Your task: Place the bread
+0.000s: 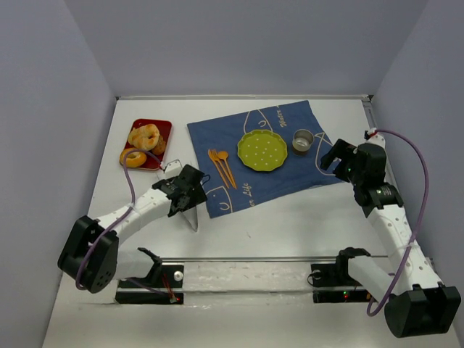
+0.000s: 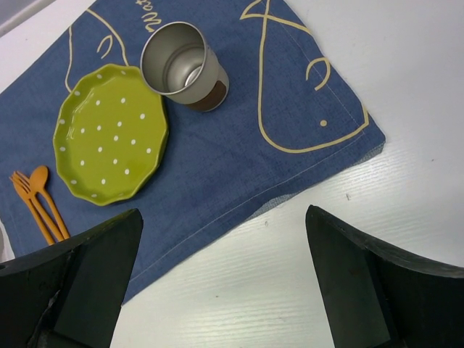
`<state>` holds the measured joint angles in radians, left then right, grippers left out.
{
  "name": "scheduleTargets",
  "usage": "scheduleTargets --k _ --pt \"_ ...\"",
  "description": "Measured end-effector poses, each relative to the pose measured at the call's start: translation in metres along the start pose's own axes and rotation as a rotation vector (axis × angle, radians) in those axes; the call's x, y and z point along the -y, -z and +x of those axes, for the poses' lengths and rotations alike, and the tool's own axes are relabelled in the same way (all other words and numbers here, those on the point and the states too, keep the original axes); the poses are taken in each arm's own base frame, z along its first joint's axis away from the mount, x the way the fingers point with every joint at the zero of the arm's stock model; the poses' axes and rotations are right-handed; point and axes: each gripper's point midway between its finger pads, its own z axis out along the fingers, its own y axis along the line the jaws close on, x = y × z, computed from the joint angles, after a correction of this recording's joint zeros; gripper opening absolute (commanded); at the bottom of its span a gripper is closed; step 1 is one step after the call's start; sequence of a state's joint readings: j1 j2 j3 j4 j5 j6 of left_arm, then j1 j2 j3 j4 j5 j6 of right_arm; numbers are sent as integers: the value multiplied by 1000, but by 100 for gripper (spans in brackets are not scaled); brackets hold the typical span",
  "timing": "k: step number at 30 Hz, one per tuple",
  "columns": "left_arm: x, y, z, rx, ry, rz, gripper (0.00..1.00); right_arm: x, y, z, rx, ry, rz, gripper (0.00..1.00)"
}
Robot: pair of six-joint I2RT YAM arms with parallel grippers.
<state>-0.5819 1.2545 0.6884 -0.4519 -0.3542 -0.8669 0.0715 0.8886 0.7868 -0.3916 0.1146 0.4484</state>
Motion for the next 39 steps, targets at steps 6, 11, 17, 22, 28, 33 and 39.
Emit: scheduleTargets --k 6,11,17,22,28,33,39 --pt "-8 -7 7 -29 -22 -58 99 -1 -2 2 -11 1 -2 100" --pt "-10 -15 9 -33 -37 -88 99 -2 -2 2 -12 1 -7 100" --pt "-11 -31 5 -31 -39 -135 99 -3 -2 2 -15 1 -13 100" --pt "-8 -38 -4 -1 -22 -139 99 -3 -1 1 -11 1 -14 100" --pt "-4 -42 -9 20 -9 -129 84 -3 -1 1 -12 1 -14 100" --pt "-5 -44 -13 36 -12 -133 67 -3 -1 1 -12 1 -15 100" --pt "-7 -33 -17 45 -18 -124 59 -3 -1 2 -13 5 -17 100"
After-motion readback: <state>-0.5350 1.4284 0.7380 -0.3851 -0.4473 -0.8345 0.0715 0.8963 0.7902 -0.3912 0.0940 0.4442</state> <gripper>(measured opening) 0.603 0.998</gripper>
